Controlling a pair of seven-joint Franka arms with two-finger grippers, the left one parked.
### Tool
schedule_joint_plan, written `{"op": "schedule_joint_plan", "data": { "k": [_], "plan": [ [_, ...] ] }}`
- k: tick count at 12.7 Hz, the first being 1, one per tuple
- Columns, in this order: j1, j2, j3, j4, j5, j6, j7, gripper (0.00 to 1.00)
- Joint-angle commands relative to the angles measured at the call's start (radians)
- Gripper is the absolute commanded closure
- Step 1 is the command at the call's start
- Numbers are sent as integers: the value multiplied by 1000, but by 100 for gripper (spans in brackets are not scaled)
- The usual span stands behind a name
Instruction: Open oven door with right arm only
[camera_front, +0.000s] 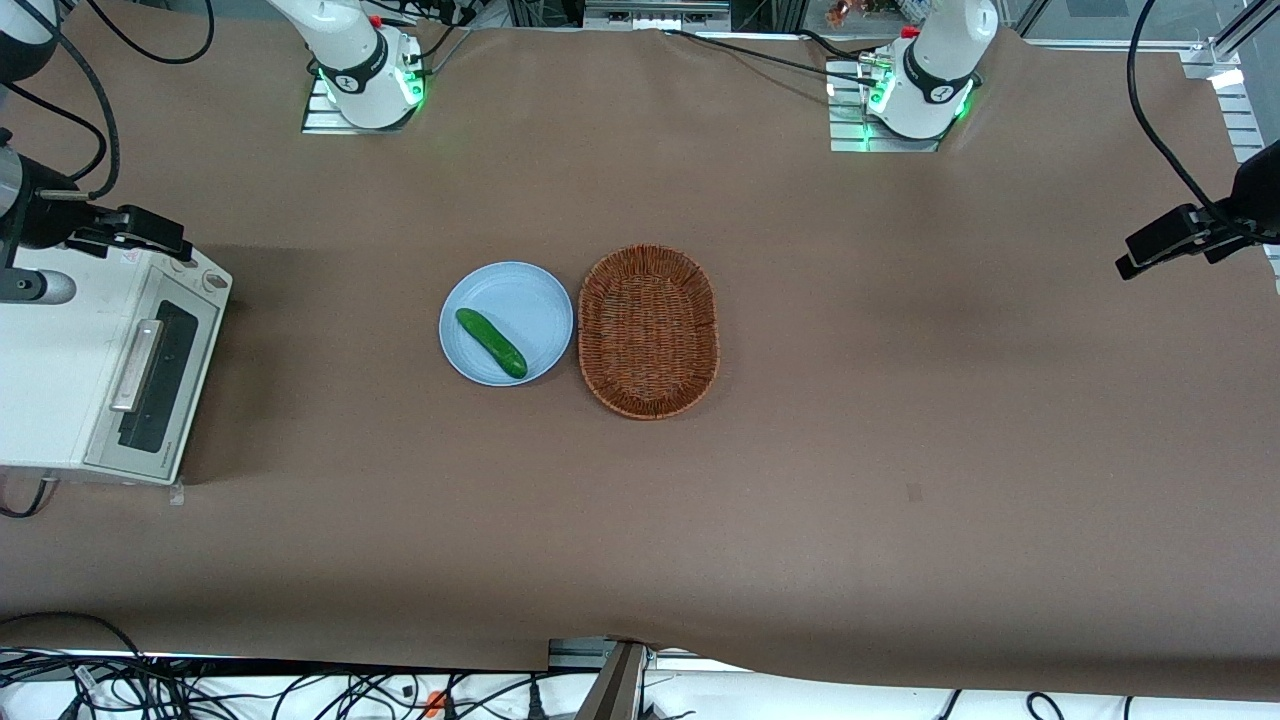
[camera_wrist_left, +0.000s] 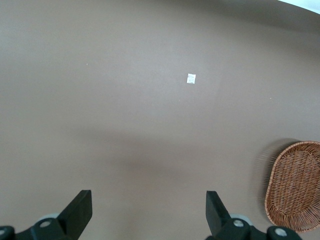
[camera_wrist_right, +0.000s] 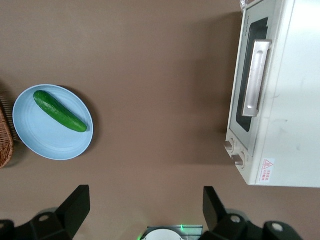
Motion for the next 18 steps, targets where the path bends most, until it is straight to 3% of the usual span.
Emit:
{"op": "schedule_joint_plan", "data": {
  "k": [1,5,8,9,11,14,15,18],
  "plan": [
    [0,6,6,-10,7,-23,-6,0],
    [0,43,6,-54,13,-21,3,0],
    [0,98,5,-61,15,-14,8,10],
    [0,120,5,-61,13,-10,8,17],
    [6,160,5,-59,1,-4,10,42],
    [21,219,5,-61,-45,25,10,63],
    [28,235,5,-62,-65,34,10,75],
    [75,293,5,-76,-229,83,-7,100]
  ]
}}
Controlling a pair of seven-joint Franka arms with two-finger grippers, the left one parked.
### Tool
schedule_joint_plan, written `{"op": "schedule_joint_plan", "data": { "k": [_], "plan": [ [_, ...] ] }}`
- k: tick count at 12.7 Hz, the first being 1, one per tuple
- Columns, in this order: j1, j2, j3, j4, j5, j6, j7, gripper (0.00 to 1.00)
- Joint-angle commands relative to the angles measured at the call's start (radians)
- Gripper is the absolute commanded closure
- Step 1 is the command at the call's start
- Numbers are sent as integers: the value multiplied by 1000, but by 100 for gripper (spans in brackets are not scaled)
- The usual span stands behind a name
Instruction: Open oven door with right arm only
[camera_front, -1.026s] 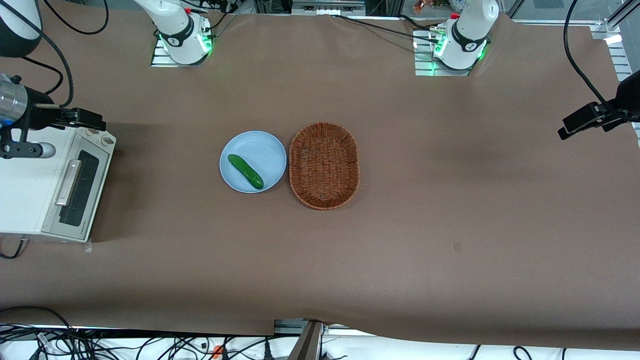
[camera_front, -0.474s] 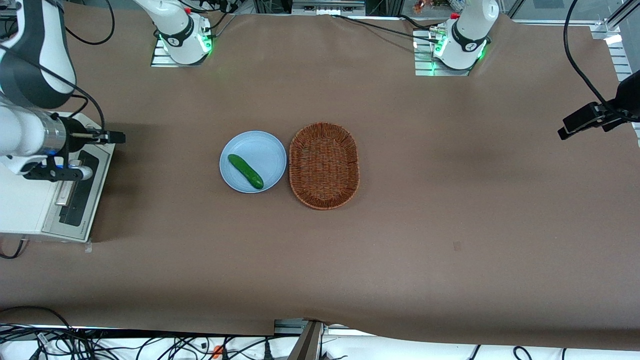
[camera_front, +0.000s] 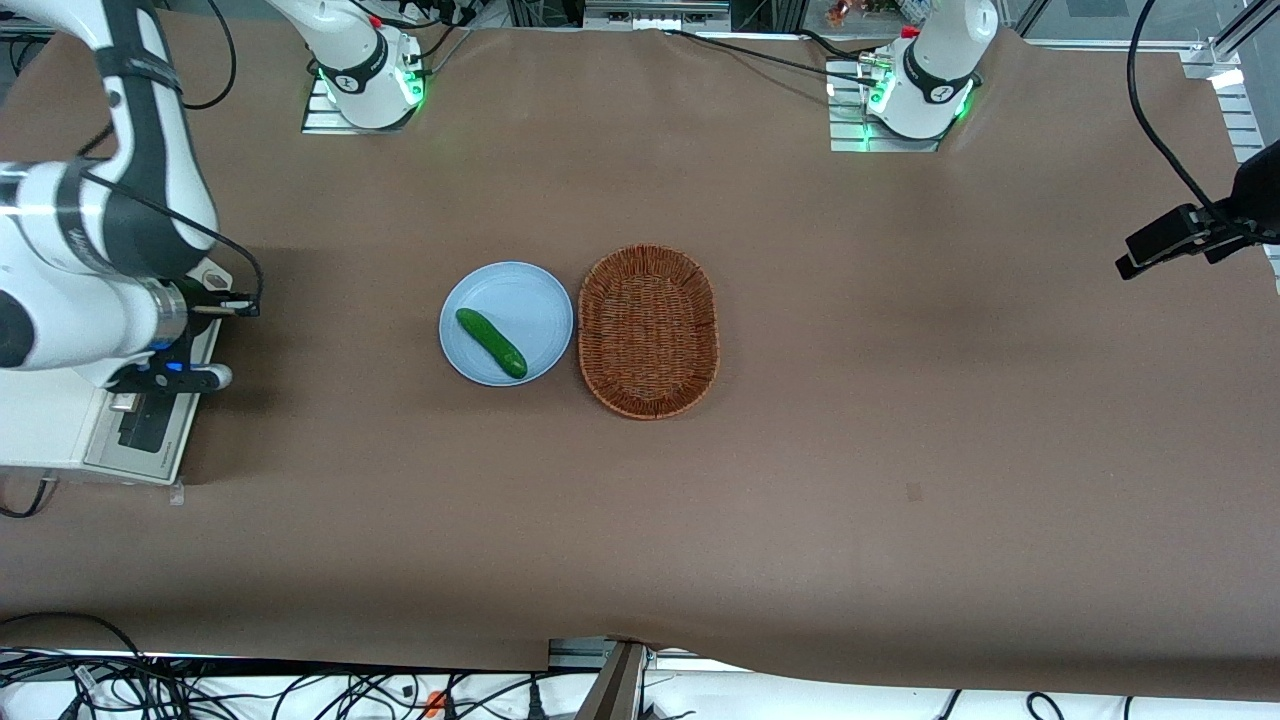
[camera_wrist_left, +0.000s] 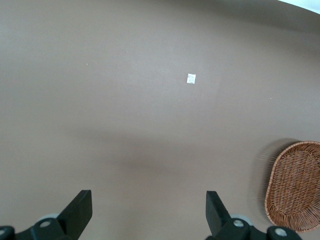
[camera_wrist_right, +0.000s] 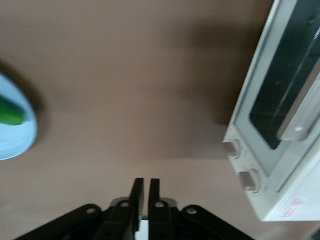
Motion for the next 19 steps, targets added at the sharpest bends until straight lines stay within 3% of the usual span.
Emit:
{"op": "schedule_joint_plan", "data": {
  "k": [1,5,8,12,19],
  "plan": [
    [25,22,3,-32,-80,53,-15,100],
    [25,26,3,-72,-167,87,-182,100],
    [25,24,3,-106,-305,75,-248,100],
    [23,26,-2,-124,-428,75,-365,100],
    [-35,39,-26,-124,-531,172,-506,100]
  ]
}}
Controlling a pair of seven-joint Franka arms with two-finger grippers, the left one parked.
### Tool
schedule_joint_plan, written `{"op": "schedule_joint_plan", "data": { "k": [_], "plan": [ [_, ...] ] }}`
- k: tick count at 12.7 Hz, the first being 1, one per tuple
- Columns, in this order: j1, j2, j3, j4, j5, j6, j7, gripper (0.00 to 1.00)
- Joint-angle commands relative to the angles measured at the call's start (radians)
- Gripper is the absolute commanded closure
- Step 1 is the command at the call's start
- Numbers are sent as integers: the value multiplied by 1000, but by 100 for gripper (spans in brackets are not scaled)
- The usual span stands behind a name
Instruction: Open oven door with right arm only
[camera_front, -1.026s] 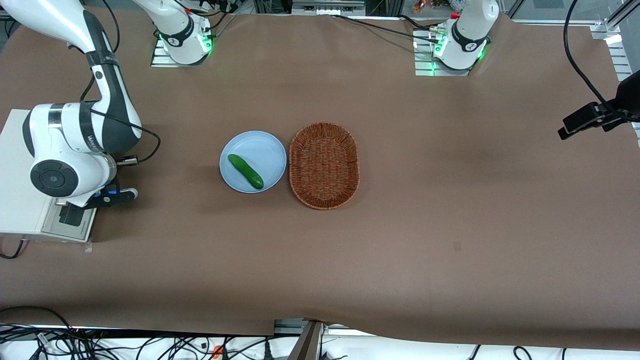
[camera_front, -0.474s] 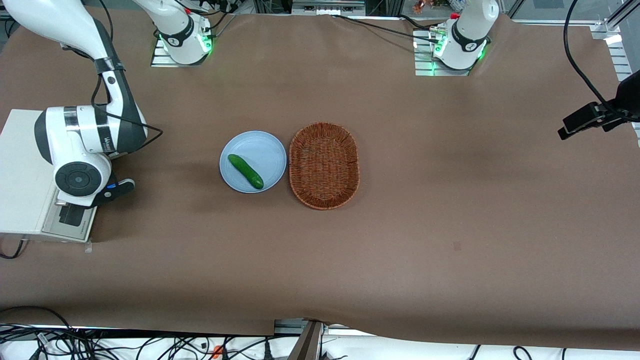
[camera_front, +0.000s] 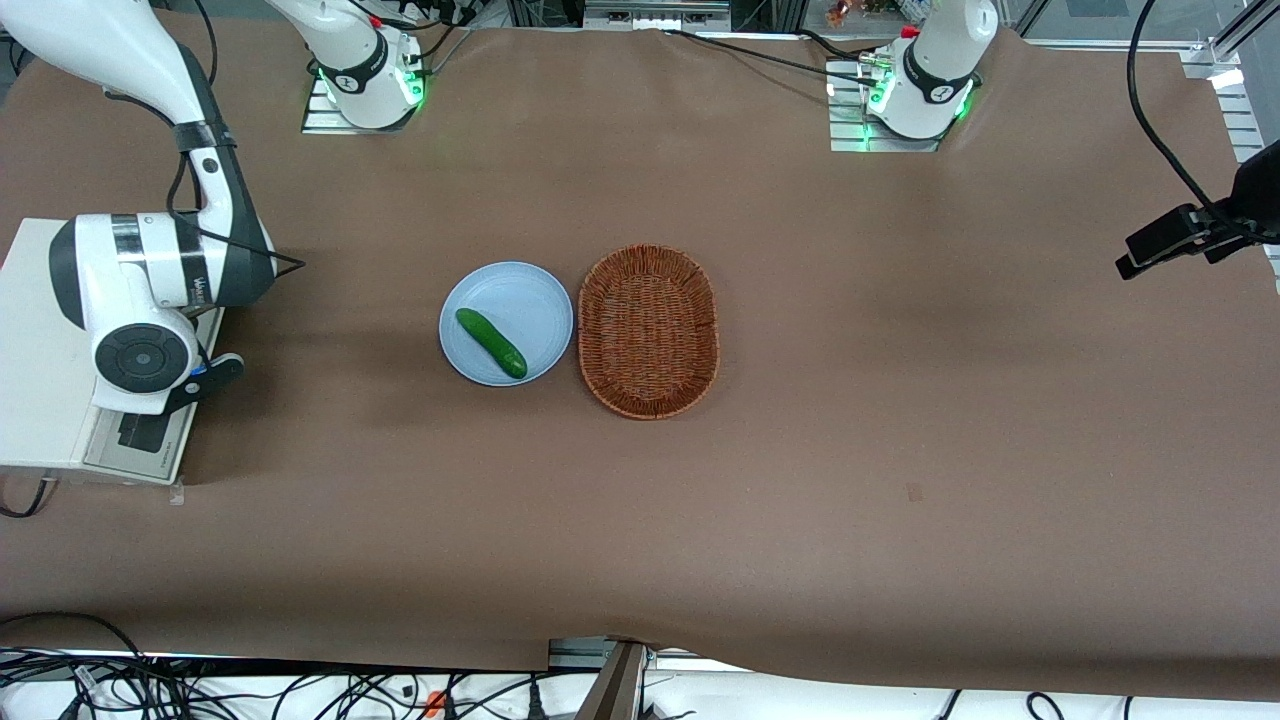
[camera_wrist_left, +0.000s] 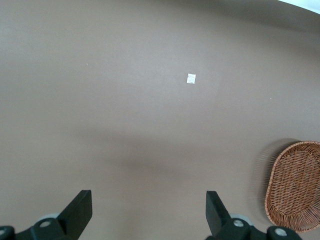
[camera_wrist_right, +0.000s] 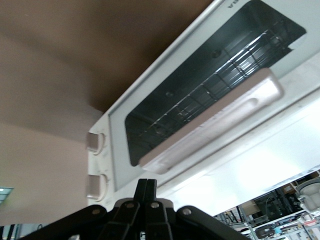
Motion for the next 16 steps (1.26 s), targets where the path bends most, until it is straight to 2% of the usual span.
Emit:
{"op": "schedule_joint_plan", "data": {
  "k": [1,8,14,16],
  "plan": [
    [-35,2,3,-20,-38,66,-43,100],
    [-46,25,3,-16,-52,118,-43,100],
    [-40,40,9,-7,-35,124,-23,100],
    [-34,51,12,-2,12,124,-20,100]
  ]
}}
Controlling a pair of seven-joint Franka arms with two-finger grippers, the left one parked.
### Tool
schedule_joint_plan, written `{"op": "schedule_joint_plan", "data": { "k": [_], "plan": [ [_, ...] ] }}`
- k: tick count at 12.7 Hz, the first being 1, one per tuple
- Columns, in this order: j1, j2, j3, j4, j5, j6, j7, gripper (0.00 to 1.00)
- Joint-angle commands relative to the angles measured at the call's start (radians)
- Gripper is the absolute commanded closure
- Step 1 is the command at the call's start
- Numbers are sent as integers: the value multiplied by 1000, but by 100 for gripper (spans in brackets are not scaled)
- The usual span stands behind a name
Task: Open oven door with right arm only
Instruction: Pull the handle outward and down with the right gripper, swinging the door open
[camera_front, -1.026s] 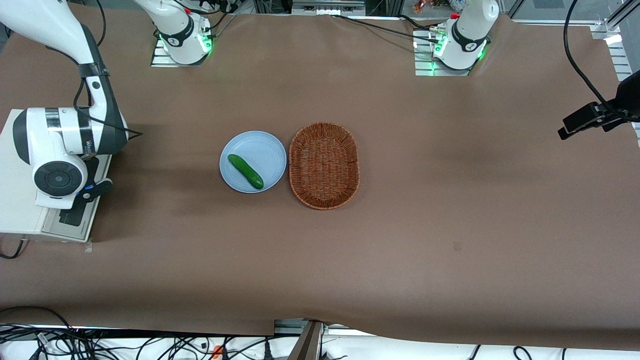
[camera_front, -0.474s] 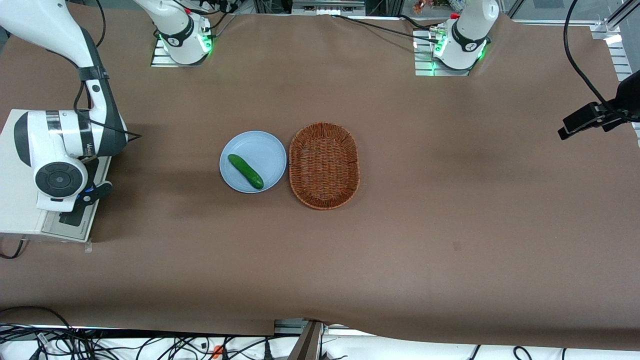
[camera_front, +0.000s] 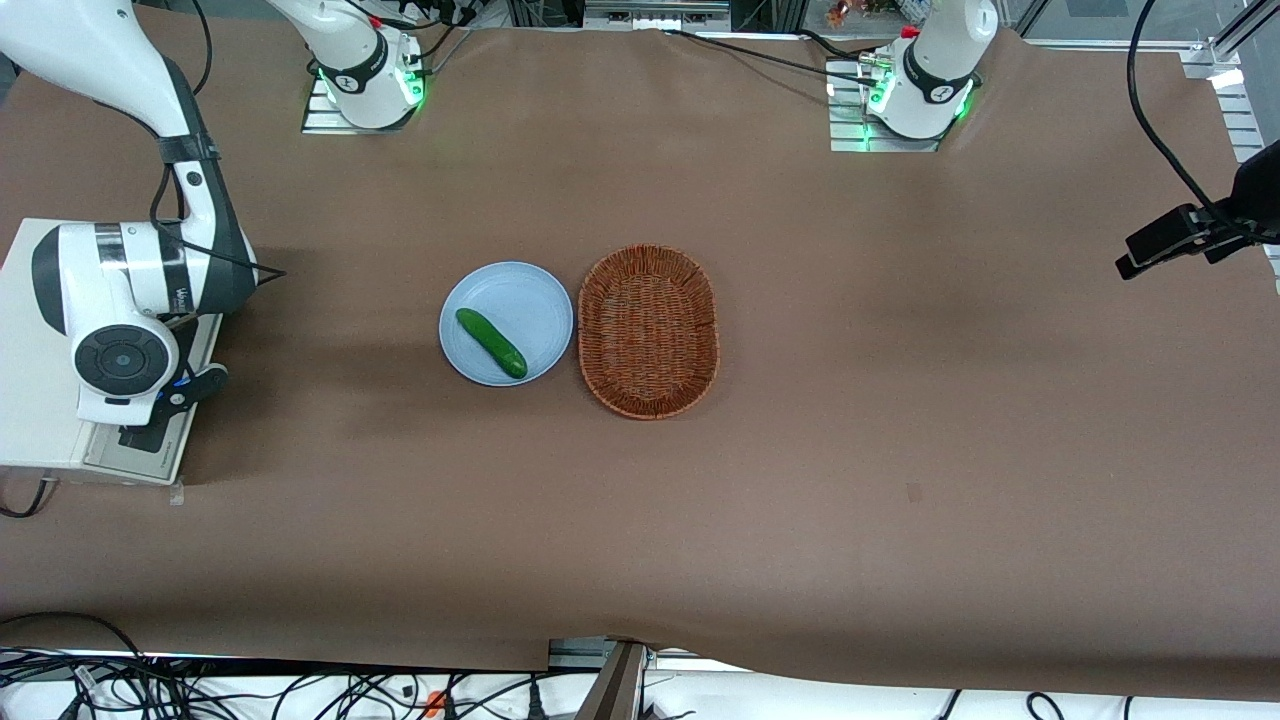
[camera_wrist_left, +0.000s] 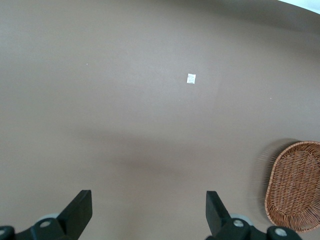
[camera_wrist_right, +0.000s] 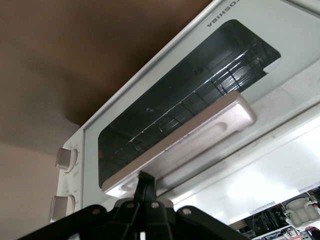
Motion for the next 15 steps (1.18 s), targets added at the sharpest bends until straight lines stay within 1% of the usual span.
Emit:
{"op": "schedule_joint_plan", "data": {
  "k": [1,3,8,14,15],
  "plan": [
    [8,33,10,10,42,24,31,100],
    [24,39,10,11,49,24,55,100],
    [36,75,10,30,118,42,57,100],
    [31,121,10,31,125,113,91,100],
    [31,127,10,33,138,122,91,100]
  ]
}}
